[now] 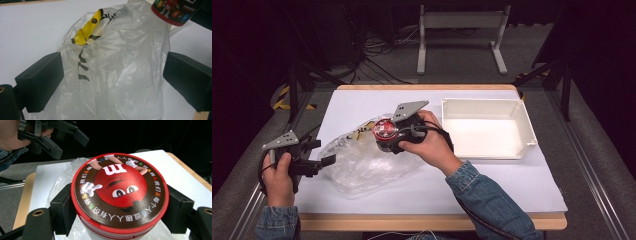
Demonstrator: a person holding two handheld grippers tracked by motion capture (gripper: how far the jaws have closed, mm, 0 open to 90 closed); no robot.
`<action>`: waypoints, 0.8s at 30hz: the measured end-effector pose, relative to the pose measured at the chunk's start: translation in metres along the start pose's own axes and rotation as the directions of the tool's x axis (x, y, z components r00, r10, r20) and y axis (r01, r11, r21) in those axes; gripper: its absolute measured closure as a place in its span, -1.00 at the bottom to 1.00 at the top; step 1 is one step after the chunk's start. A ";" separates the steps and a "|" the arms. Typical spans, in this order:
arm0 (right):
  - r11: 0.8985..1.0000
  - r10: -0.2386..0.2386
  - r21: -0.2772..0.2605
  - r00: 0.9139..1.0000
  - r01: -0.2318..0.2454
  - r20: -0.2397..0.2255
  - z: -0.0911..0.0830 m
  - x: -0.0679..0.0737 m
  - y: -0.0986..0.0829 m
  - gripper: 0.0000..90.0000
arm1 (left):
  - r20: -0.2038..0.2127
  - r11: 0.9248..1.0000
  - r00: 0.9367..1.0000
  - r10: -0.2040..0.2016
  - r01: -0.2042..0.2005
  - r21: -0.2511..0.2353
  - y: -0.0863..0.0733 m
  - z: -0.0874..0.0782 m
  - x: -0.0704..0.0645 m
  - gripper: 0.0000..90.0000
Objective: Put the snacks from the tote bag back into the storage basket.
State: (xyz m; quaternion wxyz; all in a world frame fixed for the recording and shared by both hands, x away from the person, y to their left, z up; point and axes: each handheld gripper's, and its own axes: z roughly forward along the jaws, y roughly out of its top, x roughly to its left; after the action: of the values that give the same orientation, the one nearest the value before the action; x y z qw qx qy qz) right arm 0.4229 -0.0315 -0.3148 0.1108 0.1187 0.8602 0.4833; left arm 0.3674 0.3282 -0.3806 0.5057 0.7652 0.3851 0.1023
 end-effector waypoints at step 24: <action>0.999 0.051 -0.004 0.996 -0.051 0.072 -0.095 -0.033 -0.011 -0.44 | 0.017 0.999 0.999 0.034 -0.034 0.009 0.007 0.008 -0.002 -0.91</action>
State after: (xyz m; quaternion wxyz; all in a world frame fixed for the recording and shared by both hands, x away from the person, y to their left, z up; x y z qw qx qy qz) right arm 0.4245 -0.1239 -0.2734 0.1293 0.1577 0.8519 0.4823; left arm 0.3740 0.3196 -0.3779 0.5036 0.7748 0.3681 0.1027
